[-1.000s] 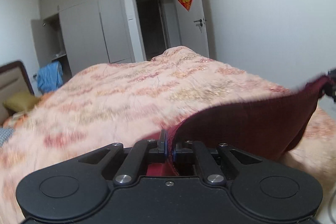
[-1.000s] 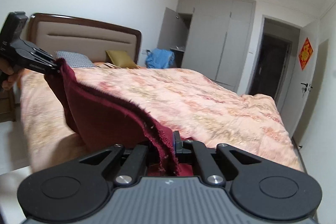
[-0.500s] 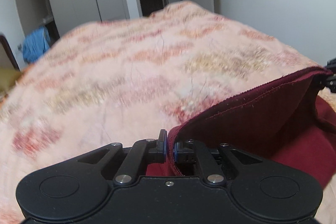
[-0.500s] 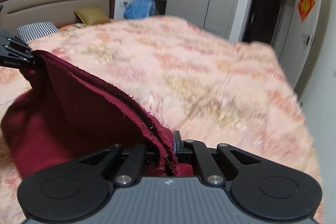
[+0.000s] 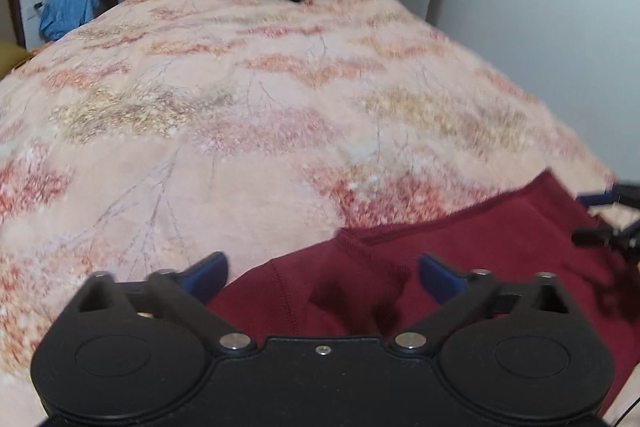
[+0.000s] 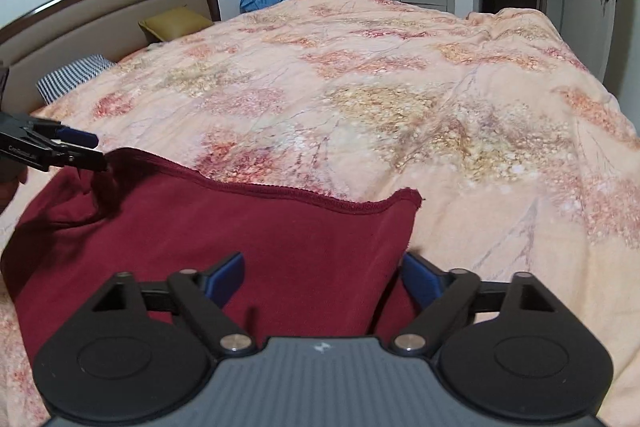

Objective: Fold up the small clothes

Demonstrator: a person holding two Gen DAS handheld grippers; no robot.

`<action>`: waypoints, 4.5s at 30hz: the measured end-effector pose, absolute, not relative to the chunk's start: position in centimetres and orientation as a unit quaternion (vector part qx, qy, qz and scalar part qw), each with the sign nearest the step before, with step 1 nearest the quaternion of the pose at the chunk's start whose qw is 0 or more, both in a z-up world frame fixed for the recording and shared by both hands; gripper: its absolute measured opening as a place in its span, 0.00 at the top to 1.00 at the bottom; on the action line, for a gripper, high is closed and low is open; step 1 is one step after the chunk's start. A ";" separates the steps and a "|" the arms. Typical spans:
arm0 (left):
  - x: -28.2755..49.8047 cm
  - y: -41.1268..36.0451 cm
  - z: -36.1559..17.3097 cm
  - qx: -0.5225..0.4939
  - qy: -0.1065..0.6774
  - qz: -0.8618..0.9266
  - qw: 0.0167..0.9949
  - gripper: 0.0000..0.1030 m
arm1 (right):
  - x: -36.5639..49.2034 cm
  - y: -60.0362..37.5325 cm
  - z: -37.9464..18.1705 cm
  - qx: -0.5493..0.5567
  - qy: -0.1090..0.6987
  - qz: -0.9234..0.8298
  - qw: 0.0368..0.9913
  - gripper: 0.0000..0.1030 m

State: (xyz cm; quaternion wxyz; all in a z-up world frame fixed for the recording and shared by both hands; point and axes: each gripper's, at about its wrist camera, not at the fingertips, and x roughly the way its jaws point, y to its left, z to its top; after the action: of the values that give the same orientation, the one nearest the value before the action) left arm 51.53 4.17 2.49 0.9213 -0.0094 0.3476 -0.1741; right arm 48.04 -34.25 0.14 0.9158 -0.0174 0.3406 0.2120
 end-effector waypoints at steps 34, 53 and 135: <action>42.9 10.5 -0.7 -0.060 0.332 0.020 0.941 0.01 | 27.0 -37.1 -2.9 0.000 0.229 0.068 0.971 0.00; 31.3 9.8 -3.6 -0.141 0.318 -0.086 0.934 0.50 | 27.4 -37.2 -4.2 0.106 0.251 0.149 0.951 0.76; 22.8 6.6 -1.8 -0.171 0.369 0.077 0.910 0.01 | 24.6 -22.5 -1.3 -0.023 0.219 0.131 0.967 0.00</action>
State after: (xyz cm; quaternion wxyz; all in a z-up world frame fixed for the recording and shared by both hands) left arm 22.77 6.60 -1.76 0.9103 -0.1710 0.3690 0.0765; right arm 24.65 -22.53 -1.27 0.9666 -0.0226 0.2193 0.1308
